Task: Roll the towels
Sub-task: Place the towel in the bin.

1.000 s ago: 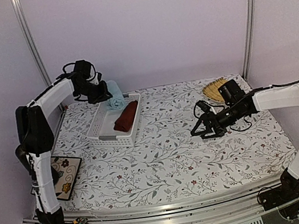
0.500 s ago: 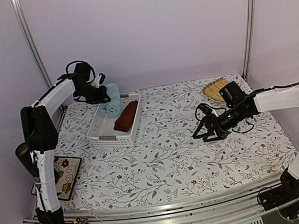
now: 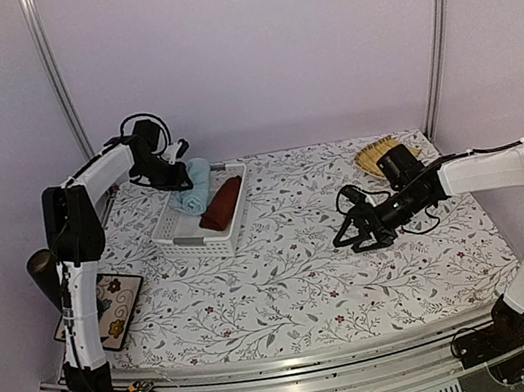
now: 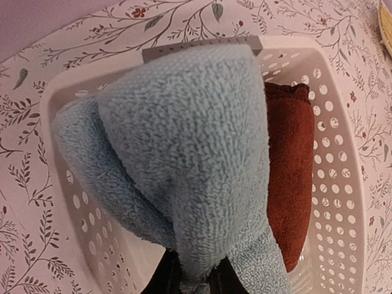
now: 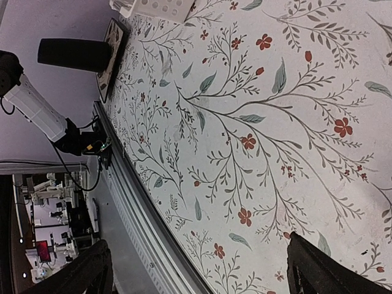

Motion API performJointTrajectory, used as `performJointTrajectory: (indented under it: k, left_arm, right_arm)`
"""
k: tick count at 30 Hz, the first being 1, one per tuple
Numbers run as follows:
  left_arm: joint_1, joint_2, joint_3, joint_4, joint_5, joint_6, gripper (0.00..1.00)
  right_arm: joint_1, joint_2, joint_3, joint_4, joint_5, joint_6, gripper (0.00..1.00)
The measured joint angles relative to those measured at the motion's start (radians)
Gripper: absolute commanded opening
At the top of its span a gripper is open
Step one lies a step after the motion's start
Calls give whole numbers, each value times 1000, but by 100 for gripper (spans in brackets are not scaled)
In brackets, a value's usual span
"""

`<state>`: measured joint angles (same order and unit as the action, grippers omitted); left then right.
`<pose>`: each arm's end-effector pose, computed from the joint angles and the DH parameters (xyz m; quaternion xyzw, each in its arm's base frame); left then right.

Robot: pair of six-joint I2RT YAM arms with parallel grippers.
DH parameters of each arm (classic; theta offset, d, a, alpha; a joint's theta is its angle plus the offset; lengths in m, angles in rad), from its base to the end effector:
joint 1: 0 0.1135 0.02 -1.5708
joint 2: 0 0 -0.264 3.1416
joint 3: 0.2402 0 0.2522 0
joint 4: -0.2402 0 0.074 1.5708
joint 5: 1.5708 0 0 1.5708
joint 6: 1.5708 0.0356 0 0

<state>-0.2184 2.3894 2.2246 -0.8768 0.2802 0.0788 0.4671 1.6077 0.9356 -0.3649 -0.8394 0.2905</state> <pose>0.5044 -0.1220 0.2195 0.1776 0.9398 -0.1525 0.2489 0.2636 0.1626 0.1876 -0.1847 0.8680 0.4543 0.0784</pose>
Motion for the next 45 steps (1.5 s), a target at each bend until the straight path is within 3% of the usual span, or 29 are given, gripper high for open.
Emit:
performJointTrajectory:
  k: [7, 10, 17, 25, 45]
  left_arm:
    - [0, 55, 2, -2, 4, 7, 15]
    - [0, 65, 2, -4, 4, 11, 23]
    - [0, 68, 2, -4, 22, 23, 26]
    - [0, 97, 2, -5, 6, 24, 41]
    - [-1, 61, 4, 4, -79, 3, 51]
  right_arm:
    - [5, 34, 28, -11, 1, 0, 99]
    - [5, 39, 34, -13, 1, 0, 99]
    - [7, 50, 36, -13, 1, 0, 99]
    - [11, 52, 36, -11, 0, 4, 99]
    - [24, 68, 37, 7, 0, 10, 99]
